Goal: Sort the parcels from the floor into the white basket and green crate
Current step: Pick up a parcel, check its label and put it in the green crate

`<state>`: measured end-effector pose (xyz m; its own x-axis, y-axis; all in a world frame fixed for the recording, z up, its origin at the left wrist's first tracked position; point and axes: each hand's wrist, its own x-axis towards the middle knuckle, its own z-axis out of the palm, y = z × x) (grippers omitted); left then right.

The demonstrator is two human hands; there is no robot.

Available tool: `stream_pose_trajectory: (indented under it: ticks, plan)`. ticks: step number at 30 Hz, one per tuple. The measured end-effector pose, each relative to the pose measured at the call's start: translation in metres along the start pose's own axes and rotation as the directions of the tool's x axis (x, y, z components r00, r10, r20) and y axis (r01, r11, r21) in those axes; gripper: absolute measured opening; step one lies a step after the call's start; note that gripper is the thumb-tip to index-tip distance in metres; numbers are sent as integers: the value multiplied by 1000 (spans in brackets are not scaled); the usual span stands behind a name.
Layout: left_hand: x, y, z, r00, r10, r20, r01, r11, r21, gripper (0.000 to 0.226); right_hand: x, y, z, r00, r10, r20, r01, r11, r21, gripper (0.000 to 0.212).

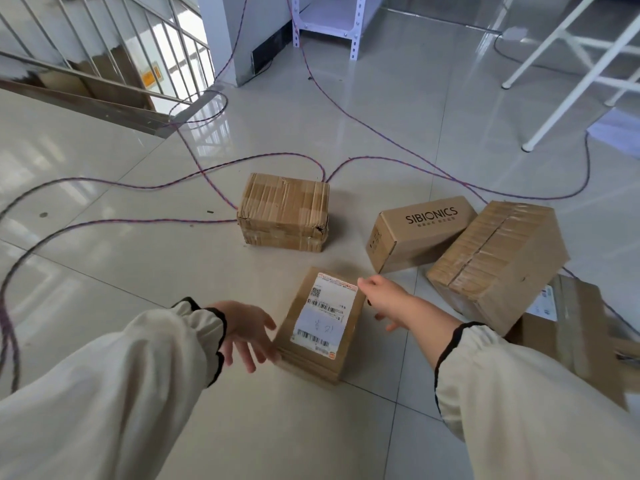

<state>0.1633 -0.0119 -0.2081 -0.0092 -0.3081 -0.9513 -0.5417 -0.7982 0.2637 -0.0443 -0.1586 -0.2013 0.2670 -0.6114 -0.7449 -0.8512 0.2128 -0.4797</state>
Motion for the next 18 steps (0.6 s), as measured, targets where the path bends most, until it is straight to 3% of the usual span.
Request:
stream_pose_trajectory:
  ticks: [3, 7, 9, 12, 14, 16, 18]
  plan:
    - [-4, -6, -21, 967, 35, -252, -83, 980, -183, 72, 2, 11, -13, 979, 197, 46, -201, 973, 109, 53]
    - [5, -7, -26, 774, 9, -634, -241, 929, -281, 42, -6, 26, -21, 861, 410, 301, -407, 910, -75, 62]
    - [5, -8, -23, 778, -31, -627, -213, 927, -310, 43, -5, 24, -24, 882, 404, 242, -400, 914, -68, 55]
    - [-7, -9, -21, 917, -161, -365, -52, 859, -509, 55, 4, 12, -22, 973, 229, 35, -231, 963, 136, 44]
    - [-11, -9, -18, 959, -170, -228, -1, 801, -599, 60, 2, -2, -14, 990, 137, 33, -141, 966, 216, 45]
    - [-10, -3, -16, 964, -131, -231, -59, 742, -667, 58, -5, -12, -6, 988, 109, 111, -120, 987, 105, 45]
    - [-8, 3, -19, 935, -88, -342, -200, 667, -718, 53, -13, -14, -3, 974, 119, 191, -112, 993, -47, 48]
